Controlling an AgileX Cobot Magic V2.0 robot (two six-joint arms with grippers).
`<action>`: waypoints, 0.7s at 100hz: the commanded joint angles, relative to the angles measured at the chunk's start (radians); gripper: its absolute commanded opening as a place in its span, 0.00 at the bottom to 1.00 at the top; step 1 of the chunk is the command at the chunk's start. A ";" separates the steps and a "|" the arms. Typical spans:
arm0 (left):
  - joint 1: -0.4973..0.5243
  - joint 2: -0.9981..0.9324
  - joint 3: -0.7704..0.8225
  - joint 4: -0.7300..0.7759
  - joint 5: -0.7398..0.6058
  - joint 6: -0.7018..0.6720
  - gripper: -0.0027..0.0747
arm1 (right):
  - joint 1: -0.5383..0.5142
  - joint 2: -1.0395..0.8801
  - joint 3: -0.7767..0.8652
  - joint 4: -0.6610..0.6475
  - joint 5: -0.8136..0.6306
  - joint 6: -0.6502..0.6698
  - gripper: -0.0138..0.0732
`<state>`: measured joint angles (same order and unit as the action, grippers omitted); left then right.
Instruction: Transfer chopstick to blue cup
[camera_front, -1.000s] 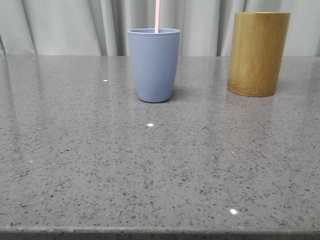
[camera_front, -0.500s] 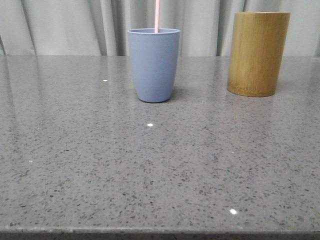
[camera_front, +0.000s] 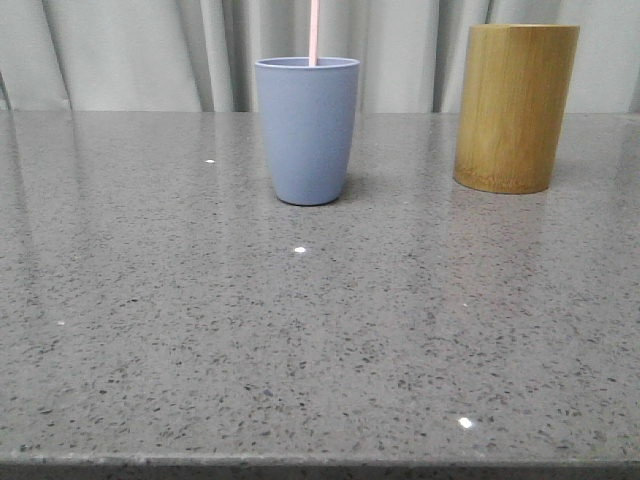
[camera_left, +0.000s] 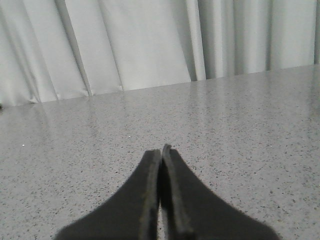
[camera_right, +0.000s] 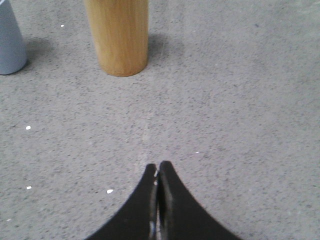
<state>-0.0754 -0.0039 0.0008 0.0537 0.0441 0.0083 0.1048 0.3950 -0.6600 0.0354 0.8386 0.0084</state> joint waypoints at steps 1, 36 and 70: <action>0.003 -0.035 0.010 0.000 -0.084 -0.008 0.01 | -0.007 -0.027 0.003 -0.035 -0.139 -0.008 0.08; 0.003 -0.035 0.010 0.000 -0.084 -0.008 0.01 | -0.007 -0.321 0.356 -0.080 -0.620 -0.008 0.08; 0.003 -0.035 0.010 0.000 -0.084 -0.008 0.01 | -0.007 -0.425 0.627 -0.079 -0.903 -0.008 0.08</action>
<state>-0.0754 -0.0039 0.0008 0.0537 0.0405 0.0083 0.1048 -0.0102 -0.0420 -0.0302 0.0721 0.0084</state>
